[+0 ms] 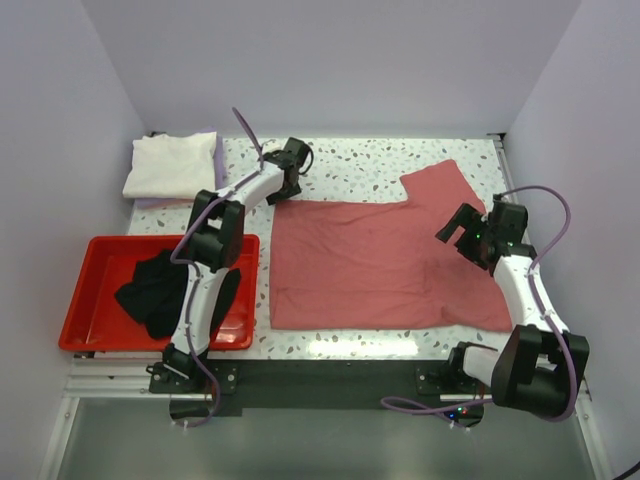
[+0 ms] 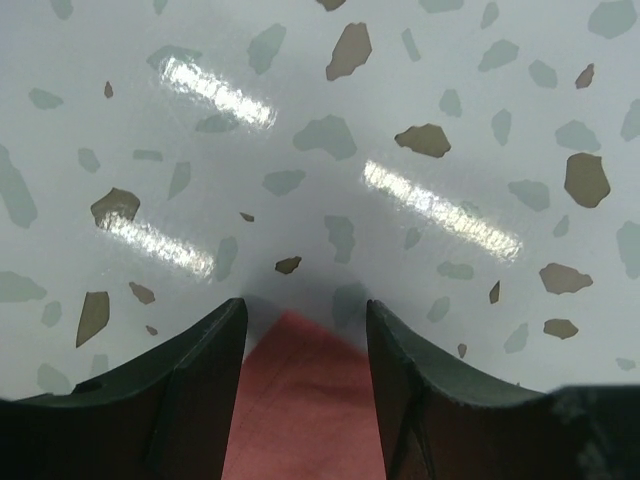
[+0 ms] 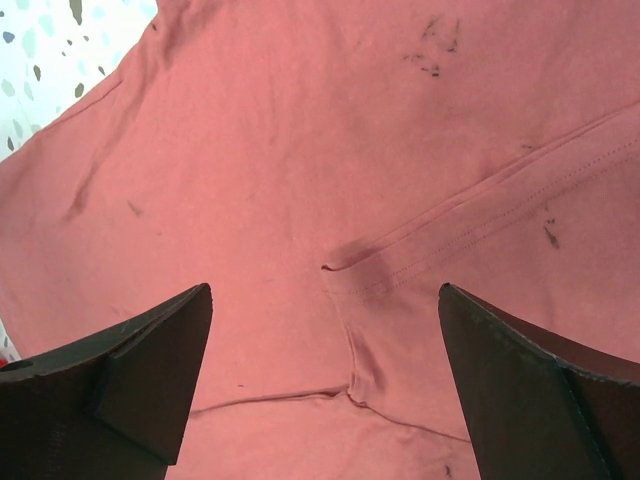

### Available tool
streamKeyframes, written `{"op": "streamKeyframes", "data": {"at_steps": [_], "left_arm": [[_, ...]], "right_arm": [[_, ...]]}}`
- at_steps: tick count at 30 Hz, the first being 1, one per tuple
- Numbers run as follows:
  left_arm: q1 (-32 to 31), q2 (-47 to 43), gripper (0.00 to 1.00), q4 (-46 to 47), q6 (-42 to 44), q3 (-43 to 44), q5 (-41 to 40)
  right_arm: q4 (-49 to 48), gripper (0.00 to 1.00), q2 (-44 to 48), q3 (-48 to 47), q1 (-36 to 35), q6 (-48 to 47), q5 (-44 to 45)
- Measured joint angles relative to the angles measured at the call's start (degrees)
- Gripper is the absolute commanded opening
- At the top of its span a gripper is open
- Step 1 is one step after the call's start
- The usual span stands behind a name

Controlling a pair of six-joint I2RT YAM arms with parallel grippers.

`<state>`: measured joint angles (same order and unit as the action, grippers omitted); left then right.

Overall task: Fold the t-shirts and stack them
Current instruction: Fold the tshirt

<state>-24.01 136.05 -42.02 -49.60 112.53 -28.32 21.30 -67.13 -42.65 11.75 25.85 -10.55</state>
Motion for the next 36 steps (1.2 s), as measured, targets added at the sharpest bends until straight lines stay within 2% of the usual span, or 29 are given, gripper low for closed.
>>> {"op": "streamKeyframes", "data": {"at_steps": [4, 7, 12, 18, 22, 29, 30, 36], "left_arm": [[0.0, 0.3, 0.42, -0.1, 0.2, 0.5, 0.1], [0.0, 0.3, 0.28, 0.0, 0.6, 0.4, 0.3], [0.0, -0.1, 0.00, 0.3, 1.2, -0.6, 0.1], [0.0, -1.2, 0.00, 1.7, 1.5, -2.6, 0.3], [0.0, -3.0, 0.00, 3.3, 3.1, -5.5, 1.2], [0.0, -6.7, 0.00, 6.5, 6.2, -11.4, 4.3], [0.0, -7.2, 0.00, 6.8, 7.3, -12.1, 5.3], [0.0, -7.7, 0.00, 7.3, 9.8, -12.6, 7.3]], "right_arm": [[-0.3, 0.99, -0.1, 0.0, 0.0, 0.0, -0.2], [-0.4, 0.99, -0.1, 0.0, 0.0, 0.0, -0.2], [-0.9, 0.99, -0.1, 0.0, 0.0, 0.0, -0.7], [-1.4, 0.99, -0.9, -0.8, -0.3, 0.7, -1.2], [-1.1, 0.99, -4.6, -5.5, -3.6, 1.1, 0.9], [-0.7, 0.99, -20.2, -25.7, -10.0, 0.3, 8.9], [-0.7, 0.99, -25.6, -32.0, -10.0, -0.6, 11.7], [1.8, 0.99, -45.5, -53.4, -9.9, -4.5, 19.7]]}}
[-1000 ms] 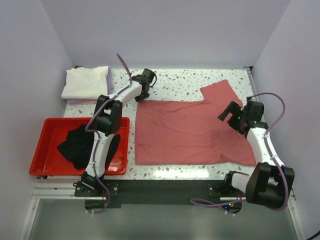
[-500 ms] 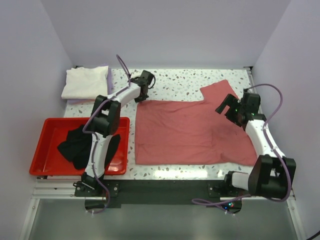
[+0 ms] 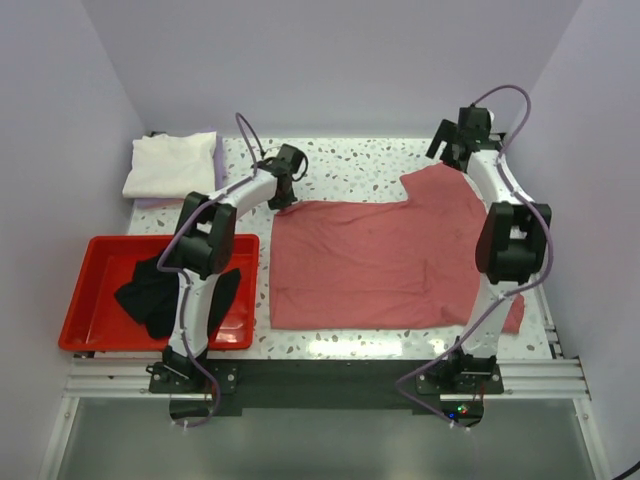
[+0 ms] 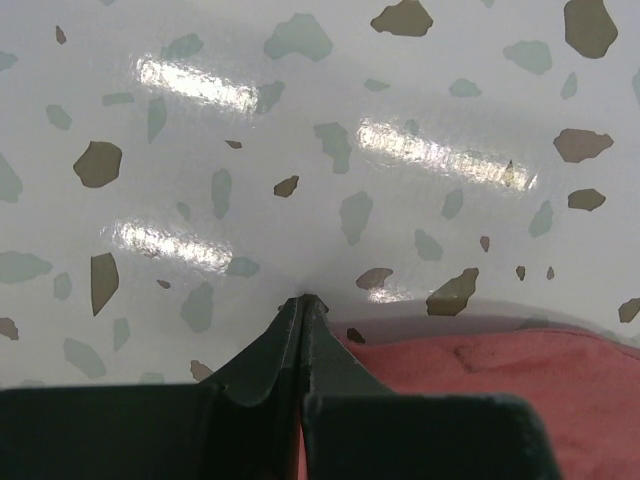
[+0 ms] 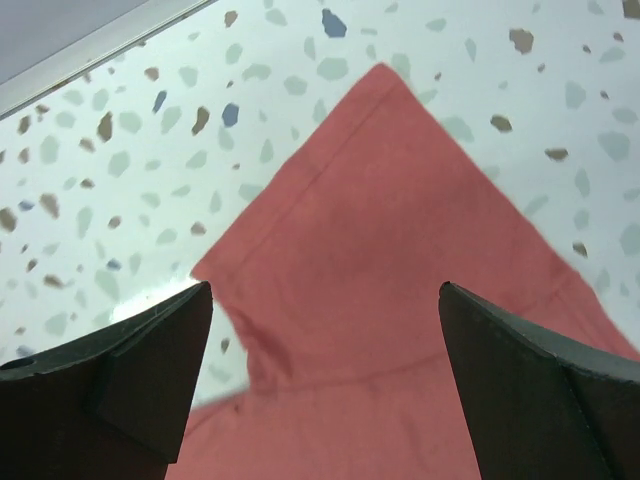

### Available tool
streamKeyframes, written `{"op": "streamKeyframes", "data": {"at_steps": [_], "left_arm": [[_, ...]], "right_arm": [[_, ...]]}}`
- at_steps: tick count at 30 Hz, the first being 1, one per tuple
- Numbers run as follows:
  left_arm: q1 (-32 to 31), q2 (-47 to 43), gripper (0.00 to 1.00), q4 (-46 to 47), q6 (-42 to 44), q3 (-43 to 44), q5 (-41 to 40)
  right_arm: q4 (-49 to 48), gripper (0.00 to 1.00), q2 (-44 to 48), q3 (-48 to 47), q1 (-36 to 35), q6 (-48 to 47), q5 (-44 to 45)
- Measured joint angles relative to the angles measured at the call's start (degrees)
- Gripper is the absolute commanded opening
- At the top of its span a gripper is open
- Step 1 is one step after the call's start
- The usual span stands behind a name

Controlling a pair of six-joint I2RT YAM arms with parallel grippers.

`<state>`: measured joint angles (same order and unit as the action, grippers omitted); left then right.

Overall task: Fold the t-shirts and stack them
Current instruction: Fold the tshirt

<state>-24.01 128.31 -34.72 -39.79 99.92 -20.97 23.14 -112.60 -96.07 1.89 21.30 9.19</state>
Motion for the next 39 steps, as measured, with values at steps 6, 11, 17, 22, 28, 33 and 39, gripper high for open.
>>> {"op": "streamKeyframes", "data": {"at_steps": [6, 11, 17, 22, 28, 33, 39], "left_arm": [[0.0, -0.7, 0.00, -0.1, 0.7, -0.4, 0.8], [-0.1, -1.5, 0.00, -0.1, 1.5, -1.5, 1.0], [-0.1, -2.1, 0.00, 0.2, 2.0, -3.2, 1.4], [-0.1, -2.4, 0.00, 0.8, 2.0, -4.0, 1.5], [-0.1, -2.5, 0.00, 0.8, 1.9, -4.2, 1.6], [-0.1, -2.9, 0.00, 0.8, 1.9, -4.4, 1.7], [-0.1, -4.7, 0.00, 0.7, 1.9, -5.7, 1.9]], "right_arm": [[3.3, 0.99, -18.0, -16.5, 0.0, -3.1, 4.1], [5.1, 0.99, -28.0, -26.6, 0.0, -5.3, 7.0], [4.3, 0.99, -33.6, -33.7, 0.0, -7.7, 9.5], [2.8, 0.99, -36.4, -36.4, 0.0, -10.4, 11.0], [0.5, 0.71, -35.9, -34.0, 0.0, -11.1, 11.5], [0.6, 0.37, -33.7, -30.3, 0.1, -11.2, 12.0], [1.5, 0.11, -31.1, -26.1, 0.1, -10.3, 12.0]]}}
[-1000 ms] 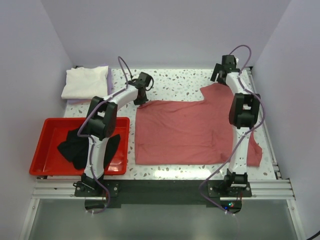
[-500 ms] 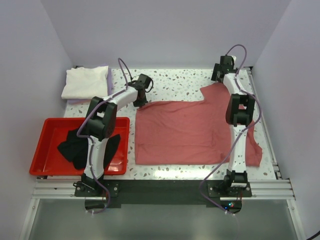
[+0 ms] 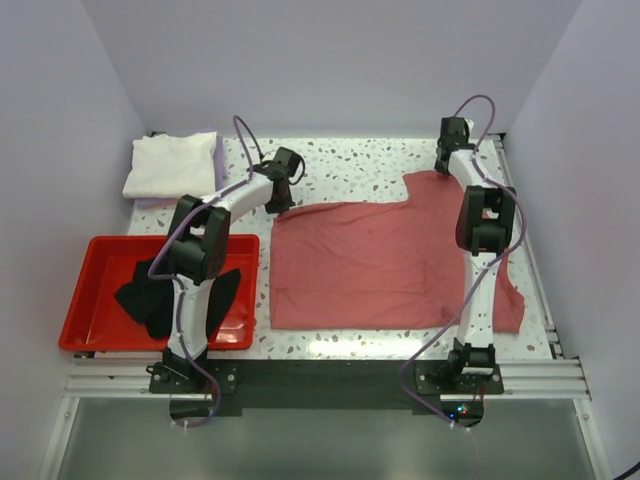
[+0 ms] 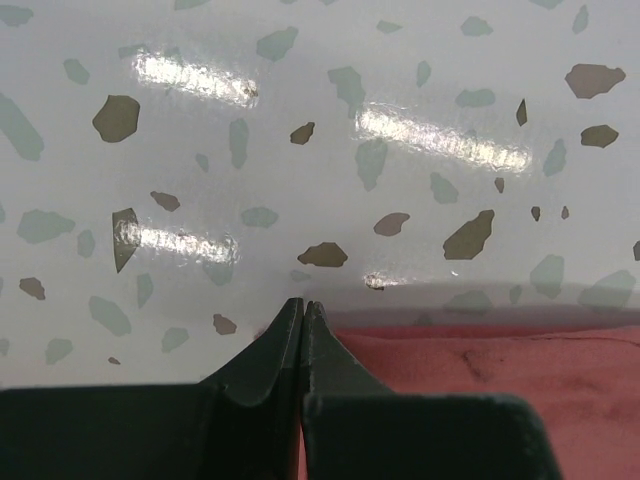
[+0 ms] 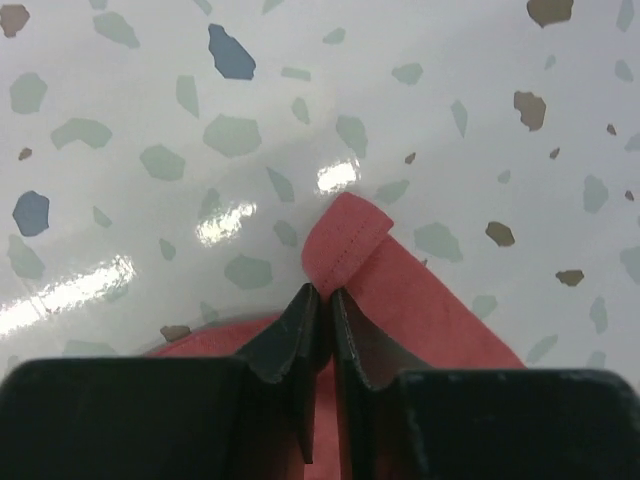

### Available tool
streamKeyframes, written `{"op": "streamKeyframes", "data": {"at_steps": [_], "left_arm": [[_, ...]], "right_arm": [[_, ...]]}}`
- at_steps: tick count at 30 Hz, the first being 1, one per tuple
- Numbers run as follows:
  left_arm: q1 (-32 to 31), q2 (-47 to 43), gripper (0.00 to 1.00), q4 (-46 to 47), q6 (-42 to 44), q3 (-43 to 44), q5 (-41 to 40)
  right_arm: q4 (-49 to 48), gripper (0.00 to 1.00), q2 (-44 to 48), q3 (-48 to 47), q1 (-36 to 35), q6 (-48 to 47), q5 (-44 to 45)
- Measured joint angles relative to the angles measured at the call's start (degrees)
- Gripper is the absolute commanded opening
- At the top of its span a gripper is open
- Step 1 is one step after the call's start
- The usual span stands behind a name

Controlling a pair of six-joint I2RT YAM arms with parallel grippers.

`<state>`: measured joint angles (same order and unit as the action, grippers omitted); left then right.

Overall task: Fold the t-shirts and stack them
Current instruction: Fold the tshirt

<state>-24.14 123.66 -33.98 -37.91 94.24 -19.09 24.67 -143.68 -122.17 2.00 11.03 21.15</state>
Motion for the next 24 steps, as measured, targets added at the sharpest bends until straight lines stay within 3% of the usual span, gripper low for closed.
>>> {"op": "streamKeyframes", "data": {"at_steps": [2, 8, 16, 24], "left_arm": [[0.0, -0.6, 0.00, 0.0, 0.0, -0.3, 0.2], [-0.7, -2.1, 0.00, 0.3, 0.0, -0.9, 0.4], [-2.1, -6.9, 0.00, 1.5, -0.6, -6.8, 0.7], [-3.4, -11.3, 0.00, 3.4, -1.7, -11.4, 0.7]], "right_arm": [[0.1, 0.00, 1.4, 2.0, 0.0, 0.3, -0.1], [-0.9, 0.00, 7.0, 10.0, 0.0, 0.8, -0.2], [-4.3, 0.00, 24.1, 27.3, 0.0, 2.1, -0.2], [-4.1, 0.00, 35.6, 36.0, 0.2, 5.5, -1.2]]}}
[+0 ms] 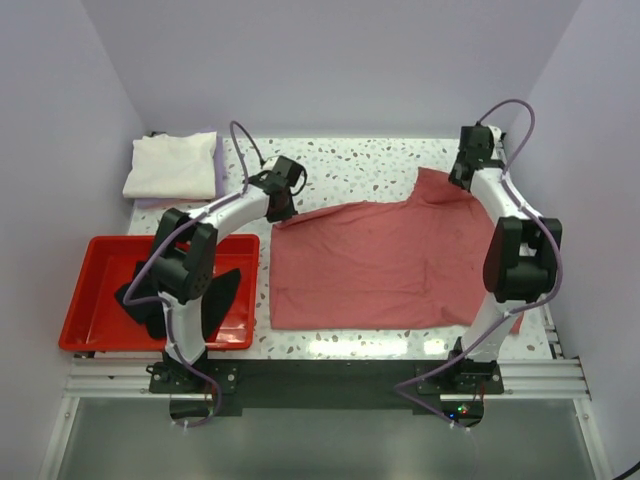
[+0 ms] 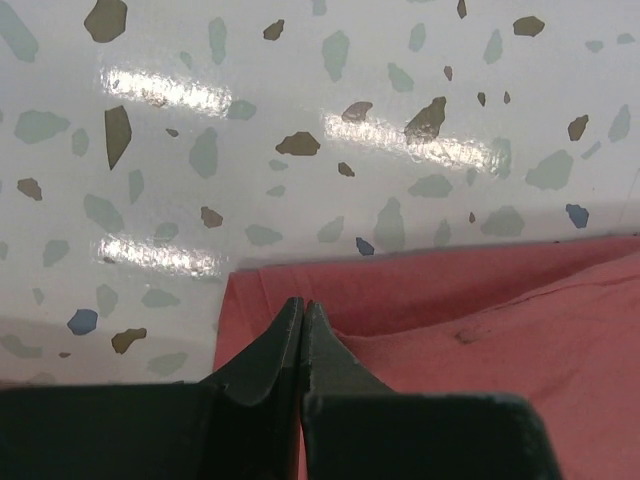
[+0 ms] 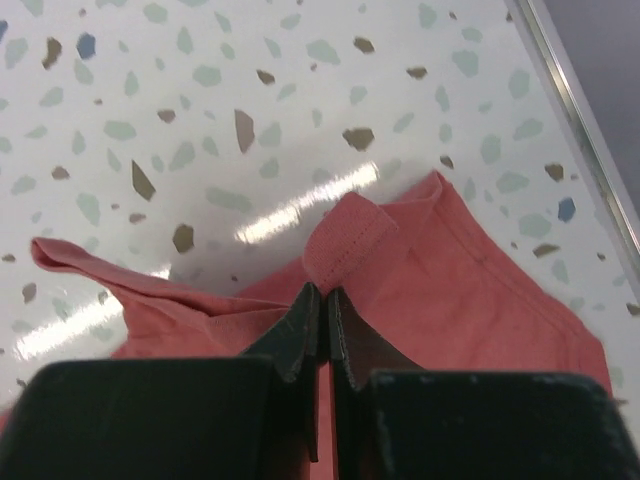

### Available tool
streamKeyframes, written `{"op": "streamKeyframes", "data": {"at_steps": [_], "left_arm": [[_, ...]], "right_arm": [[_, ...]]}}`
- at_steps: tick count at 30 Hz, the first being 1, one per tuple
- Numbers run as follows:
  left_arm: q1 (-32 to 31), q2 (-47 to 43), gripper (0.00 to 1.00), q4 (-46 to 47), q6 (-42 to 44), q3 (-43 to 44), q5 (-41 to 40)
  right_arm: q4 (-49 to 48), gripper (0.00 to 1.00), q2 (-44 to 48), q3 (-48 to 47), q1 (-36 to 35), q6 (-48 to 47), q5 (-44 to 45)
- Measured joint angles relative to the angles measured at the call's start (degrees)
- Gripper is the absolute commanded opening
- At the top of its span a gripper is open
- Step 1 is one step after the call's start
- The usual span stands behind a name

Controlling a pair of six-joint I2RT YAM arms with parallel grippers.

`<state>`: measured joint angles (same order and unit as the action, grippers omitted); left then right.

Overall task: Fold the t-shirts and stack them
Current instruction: Fold the tshirt

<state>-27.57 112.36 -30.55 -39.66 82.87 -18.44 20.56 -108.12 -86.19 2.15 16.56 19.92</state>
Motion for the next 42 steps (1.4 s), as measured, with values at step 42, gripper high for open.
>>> {"op": "streamKeyframes", "data": {"at_steps": [42], "left_arm": [[-7.2, -24.4, 0.00, 3.9, -5.8, -28.4, -3.4]], "right_arm": [[22.8, 0.06, 47.7, 32.1, 0.2, 5.2, 8.1]]}}
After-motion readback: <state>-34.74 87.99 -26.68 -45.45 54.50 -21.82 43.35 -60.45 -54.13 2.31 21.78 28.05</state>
